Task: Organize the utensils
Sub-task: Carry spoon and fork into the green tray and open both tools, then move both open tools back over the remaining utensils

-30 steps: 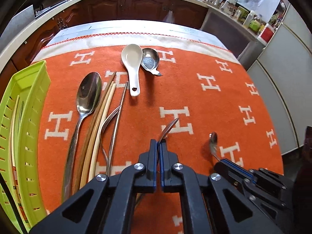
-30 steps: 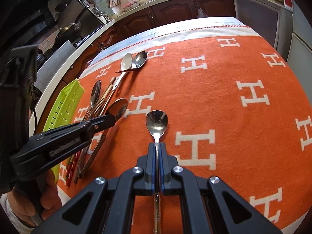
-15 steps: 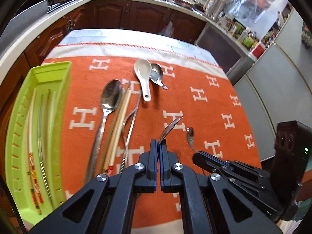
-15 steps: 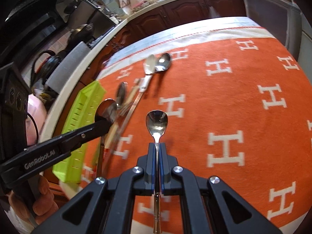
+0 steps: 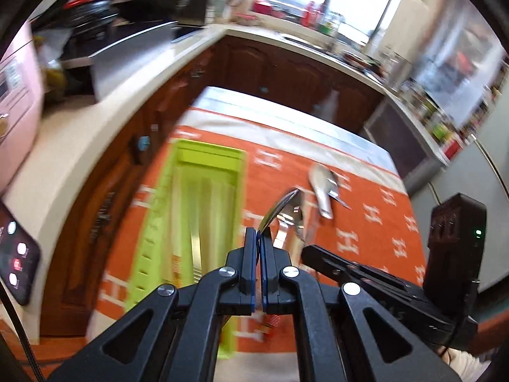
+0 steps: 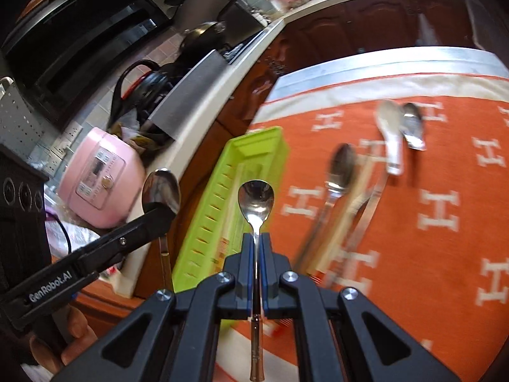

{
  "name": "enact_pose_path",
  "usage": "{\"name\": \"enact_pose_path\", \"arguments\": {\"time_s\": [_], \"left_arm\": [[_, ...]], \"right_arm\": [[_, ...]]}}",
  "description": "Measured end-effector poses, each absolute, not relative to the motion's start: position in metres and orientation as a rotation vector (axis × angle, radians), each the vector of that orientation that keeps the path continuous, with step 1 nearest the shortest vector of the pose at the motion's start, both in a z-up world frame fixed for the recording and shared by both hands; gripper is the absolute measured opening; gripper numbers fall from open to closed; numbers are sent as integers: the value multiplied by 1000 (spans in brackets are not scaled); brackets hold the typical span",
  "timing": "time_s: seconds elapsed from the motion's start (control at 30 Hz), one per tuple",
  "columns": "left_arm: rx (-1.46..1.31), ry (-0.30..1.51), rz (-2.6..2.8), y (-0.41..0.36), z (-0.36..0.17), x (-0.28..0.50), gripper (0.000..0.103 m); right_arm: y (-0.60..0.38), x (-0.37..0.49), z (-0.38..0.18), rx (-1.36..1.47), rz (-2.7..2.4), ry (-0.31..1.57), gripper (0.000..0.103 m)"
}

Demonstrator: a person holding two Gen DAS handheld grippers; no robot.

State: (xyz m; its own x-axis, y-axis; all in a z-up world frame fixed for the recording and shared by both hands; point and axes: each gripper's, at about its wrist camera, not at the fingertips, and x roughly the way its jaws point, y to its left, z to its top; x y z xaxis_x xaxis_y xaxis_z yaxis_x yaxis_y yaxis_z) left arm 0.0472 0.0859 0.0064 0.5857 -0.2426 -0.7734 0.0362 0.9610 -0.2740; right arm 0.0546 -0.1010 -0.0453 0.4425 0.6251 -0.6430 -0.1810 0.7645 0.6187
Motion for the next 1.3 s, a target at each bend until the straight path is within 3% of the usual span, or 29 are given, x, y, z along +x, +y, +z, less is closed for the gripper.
{"name": "enact_pose_path", "arguments": {"time_s": [0.3, 0.77, 1.1, 1.3], "left_arm": [[-411, 1001, -46, 142, -47, 121, 0], [-467, 1100, -45, 132, -114, 197, 1], [-365, 1045, -55, 123, -88, 177, 24], [-316, 1013, -62, 116, -69, 150, 27]], "right_arm": [[-45, 115, -68, 593, 450, 1060, 3], [-35, 168, -100, 567, 309, 1120, 5], [-51, 154, -80, 476, 312, 1053, 5], [-63, 133, -75, 427, 316, 1050, 5]]}}
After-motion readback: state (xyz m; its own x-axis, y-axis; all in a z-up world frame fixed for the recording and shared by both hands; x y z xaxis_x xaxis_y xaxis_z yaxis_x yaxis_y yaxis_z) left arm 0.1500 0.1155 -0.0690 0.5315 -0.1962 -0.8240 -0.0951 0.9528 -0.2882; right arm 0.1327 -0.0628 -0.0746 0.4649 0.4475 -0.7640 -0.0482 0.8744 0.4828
